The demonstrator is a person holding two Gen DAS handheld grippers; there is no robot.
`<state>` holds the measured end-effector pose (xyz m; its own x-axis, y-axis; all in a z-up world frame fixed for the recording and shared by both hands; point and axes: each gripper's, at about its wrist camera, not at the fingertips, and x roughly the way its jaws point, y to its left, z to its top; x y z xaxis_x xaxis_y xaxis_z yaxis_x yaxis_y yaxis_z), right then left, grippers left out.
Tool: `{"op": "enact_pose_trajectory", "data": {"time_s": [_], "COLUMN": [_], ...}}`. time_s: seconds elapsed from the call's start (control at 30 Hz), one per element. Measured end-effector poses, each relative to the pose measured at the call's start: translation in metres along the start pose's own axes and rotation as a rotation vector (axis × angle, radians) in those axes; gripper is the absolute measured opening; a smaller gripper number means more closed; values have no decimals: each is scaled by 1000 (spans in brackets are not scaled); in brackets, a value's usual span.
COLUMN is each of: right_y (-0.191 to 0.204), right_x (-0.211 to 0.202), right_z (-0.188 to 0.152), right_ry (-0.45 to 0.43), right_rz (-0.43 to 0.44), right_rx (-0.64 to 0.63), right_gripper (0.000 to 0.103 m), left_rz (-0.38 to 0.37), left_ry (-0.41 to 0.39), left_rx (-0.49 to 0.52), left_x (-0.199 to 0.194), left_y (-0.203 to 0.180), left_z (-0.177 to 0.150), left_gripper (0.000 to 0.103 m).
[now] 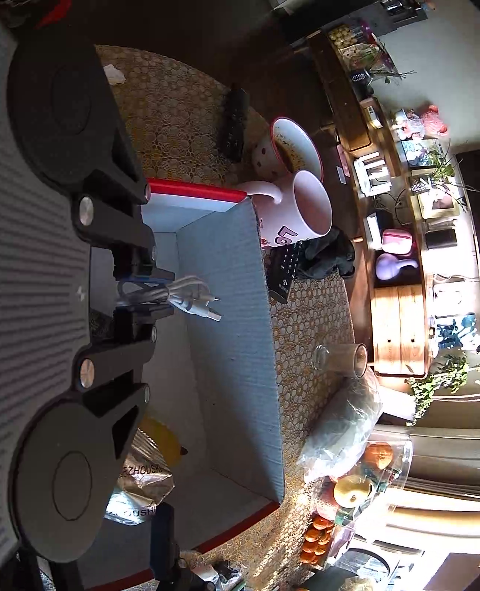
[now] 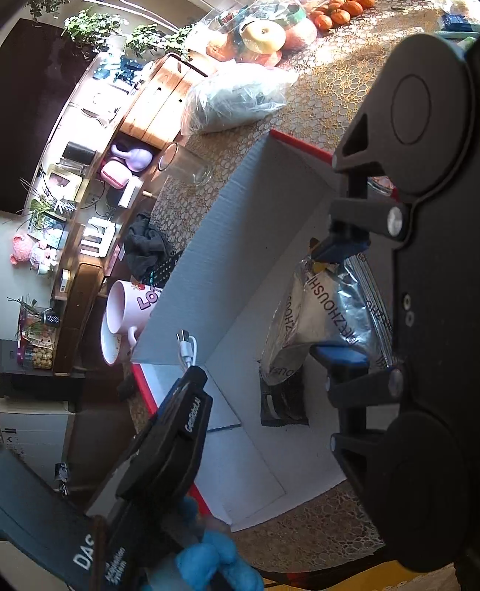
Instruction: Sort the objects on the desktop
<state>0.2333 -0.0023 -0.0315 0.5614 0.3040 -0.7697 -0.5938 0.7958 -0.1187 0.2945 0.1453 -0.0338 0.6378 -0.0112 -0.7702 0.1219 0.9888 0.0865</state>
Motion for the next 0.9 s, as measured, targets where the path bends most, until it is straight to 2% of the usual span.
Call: {"op": "enact_pose_trajectory", "data": {"time_s": [0.27,0.43,0.9], "right_y": [3,3,-4], "right_x": [12,12,18], "right_z": [-3,-4,-4], "right_ry": [56,62,60], "right_rz": [20,40,63], "right_rx": [-2,-8,16], "right_gripper": [48,48,48], "left_rz": [7,6,20], "left_ry": [84,148,235], "left_rx": [23,41,59], "left_x": [29,44,74], "left_y": [-1,-3,-6], "left_z": [7,6,11], "left_gripper": [10,10,10]}}
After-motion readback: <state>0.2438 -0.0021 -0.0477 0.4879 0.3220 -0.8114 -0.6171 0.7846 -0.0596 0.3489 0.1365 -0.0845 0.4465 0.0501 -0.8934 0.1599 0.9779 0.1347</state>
